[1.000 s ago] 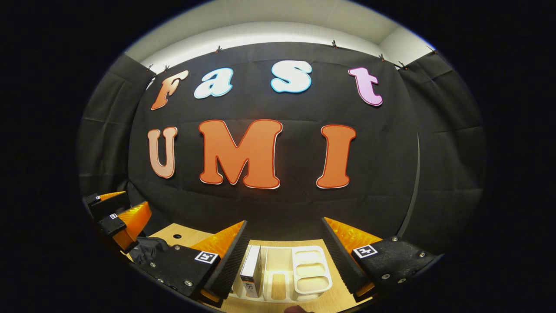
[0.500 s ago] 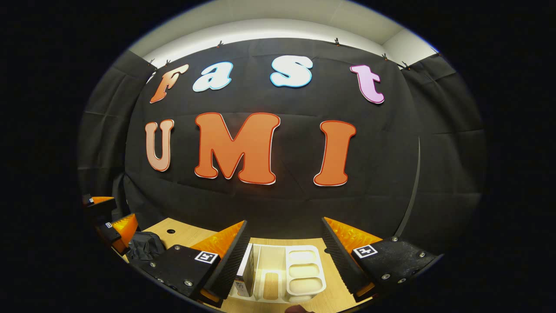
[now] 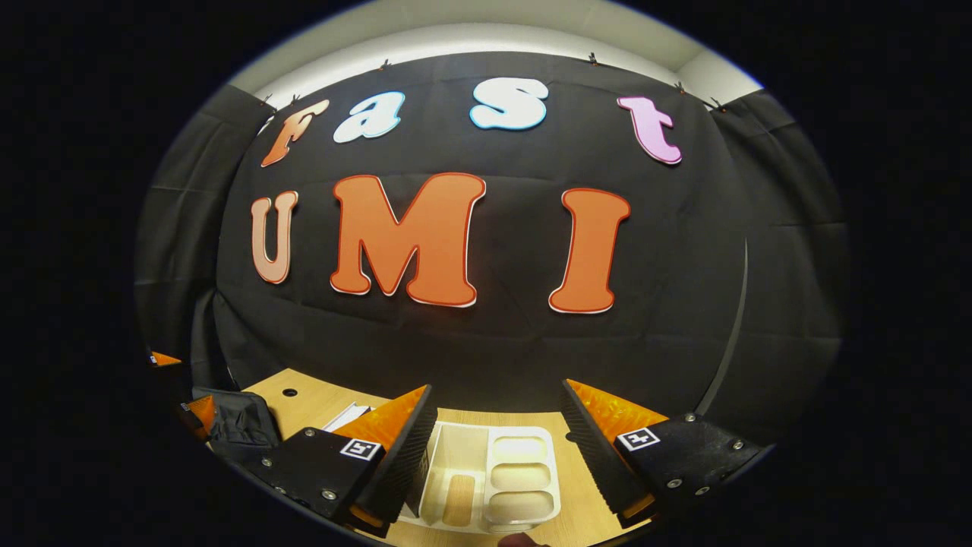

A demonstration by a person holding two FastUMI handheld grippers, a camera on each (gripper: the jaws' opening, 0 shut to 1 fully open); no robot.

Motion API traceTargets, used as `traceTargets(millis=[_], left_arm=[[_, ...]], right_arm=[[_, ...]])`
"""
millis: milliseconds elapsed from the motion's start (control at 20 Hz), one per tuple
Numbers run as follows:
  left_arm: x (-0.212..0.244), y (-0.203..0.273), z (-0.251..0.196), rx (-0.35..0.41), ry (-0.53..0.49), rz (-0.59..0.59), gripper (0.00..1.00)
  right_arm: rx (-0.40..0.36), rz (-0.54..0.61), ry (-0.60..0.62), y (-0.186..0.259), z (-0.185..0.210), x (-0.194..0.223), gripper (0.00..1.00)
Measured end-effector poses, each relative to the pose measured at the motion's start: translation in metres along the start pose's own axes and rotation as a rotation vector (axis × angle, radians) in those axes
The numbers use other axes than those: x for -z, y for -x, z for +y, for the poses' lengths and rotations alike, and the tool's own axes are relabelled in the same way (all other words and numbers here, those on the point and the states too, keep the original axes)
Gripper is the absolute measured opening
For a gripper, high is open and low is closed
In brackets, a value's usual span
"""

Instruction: Open the schoolbag, grab two books from the bookshelf and put them into the schoolbag.

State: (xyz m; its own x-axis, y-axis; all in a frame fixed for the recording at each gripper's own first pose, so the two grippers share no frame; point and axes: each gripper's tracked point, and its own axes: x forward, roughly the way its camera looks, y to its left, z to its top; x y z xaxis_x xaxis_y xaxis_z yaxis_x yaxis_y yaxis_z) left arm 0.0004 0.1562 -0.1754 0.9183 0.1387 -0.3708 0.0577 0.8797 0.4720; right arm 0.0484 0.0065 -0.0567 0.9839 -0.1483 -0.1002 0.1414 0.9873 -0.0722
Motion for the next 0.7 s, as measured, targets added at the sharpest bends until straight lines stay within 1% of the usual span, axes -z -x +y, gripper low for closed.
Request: traceTargets(millis=[200, 300, 350, 450, 600, 700], left_arm=[[0.040, 0.005, -0.009, -0.024, -0.178, 0.064, 0.98], [0.073, 0.017, -0.022, -0.026, -0.233, 0.124, 0.98], [0.087, 0.019, -0.026, -0.036, -0.263, 0.147, 0.97], [0.115, 0.023, -0.038, -0.031, -0.330, 0.190, 0.98], [0.144, 0.031, -0.051, -0.020, -0.455, 0.238, 0.98], [0.164, 0.032, -0.056, -0.014, -0.516, 0.268, 0.97]], right_arm=[[-0.036, 0.027, -0.007, -0.008, -0.003, 0.015, 0.97], [-0.050, 0.036, -0.007, -0.010, -0.005, 0.022, 0.97], [-0.058, 0.040, -0.009, -0.011, -0.005, 0.025, 0.97], [-0.068, 0.044, -0.013, -0.012, -0.008, 0.028, 0.97], [-0.067, 0.047, -0.010, -0.013, -0.014, 0.031, 0.97], [-0.058, 0.046, -0.008, -0.012, -0.022, 0.033, 0.97]])
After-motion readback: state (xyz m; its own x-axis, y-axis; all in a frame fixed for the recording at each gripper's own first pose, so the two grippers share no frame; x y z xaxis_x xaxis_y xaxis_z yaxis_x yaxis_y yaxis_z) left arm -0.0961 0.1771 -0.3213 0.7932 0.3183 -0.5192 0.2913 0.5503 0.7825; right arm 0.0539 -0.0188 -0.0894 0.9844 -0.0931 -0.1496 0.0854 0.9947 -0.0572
